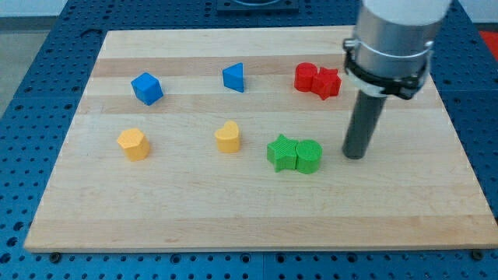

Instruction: Move the yellow heart towards the yellow hexagon

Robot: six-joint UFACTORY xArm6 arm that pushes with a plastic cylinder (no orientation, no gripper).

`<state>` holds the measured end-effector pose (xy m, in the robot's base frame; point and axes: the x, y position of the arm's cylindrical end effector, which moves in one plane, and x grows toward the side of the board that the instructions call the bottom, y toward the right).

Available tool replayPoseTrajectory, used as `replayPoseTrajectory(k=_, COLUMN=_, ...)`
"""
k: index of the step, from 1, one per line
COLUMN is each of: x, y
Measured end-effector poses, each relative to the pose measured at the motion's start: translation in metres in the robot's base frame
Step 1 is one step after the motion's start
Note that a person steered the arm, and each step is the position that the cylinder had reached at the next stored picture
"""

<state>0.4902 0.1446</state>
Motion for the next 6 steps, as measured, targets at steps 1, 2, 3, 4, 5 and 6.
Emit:
replayPoseTrajectory(k=1, x=0.018, y=-0.007)
replayPoseTrajectory(k=2, x=0.027, y=-0.025)
replayPoseTrajectory(k=3, x=-0.016, y=0.02)
replayPoseTrajectory(k=4, x=-0.06, y=0.019)
replayPoseTrajectory(k=5, x=-0.06, y=-0.035)
replayPoseTrajectory(k=6, x=-0.054, y=-0.089)
